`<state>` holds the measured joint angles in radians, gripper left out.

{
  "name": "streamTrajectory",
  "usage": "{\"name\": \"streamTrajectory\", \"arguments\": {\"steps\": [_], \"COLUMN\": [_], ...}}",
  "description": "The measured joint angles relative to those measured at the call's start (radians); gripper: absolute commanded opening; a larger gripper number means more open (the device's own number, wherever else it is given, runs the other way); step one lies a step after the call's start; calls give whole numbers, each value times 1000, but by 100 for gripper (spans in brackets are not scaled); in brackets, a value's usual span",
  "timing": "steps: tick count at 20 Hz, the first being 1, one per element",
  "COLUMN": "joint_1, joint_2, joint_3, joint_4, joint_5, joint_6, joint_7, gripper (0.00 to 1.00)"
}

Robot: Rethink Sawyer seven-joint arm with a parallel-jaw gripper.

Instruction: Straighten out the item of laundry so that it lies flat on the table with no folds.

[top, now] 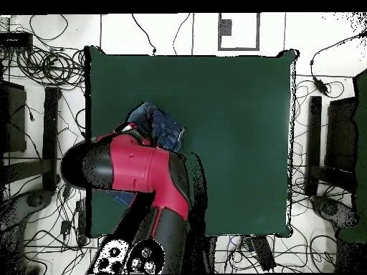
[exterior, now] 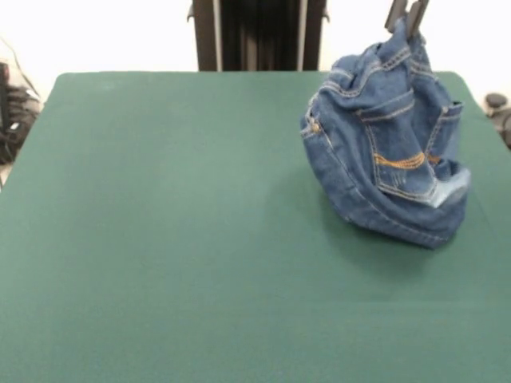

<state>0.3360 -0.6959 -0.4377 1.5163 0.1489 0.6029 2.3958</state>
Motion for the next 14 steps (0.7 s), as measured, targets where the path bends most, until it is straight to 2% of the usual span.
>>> {"name": "streamTrajectory", "arguments": {"steps": [5,14], "joint_1": [-7,-8], "joint_2": [41,162], "joint_3": [0,0], "joint_4": [-115,-392], "joint_5": [1,3], "joint_6": [53,318], "joint_7": [0,0], "gripper": [0,0]}}
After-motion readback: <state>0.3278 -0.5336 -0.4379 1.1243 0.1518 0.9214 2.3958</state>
